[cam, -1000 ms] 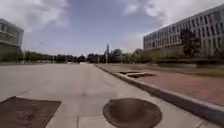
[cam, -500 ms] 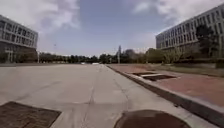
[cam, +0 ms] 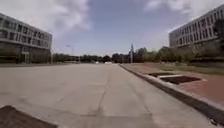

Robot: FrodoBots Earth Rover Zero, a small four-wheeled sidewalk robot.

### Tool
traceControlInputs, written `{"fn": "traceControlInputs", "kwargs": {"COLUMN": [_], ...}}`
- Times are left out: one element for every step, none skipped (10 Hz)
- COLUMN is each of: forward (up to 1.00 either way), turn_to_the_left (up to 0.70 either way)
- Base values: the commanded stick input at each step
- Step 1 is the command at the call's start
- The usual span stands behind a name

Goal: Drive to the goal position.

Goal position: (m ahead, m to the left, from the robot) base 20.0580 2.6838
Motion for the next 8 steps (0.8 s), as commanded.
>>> {"fn": "traceControlInputs", "kwargs": {"forward": [1.00,1.00,1.00,1.00,1.00,1.00,1.00,1.00], "turn_to_the_left": [0.00,0.00,0.00,0.00,0.00,0.00,0.00,0.00]}}
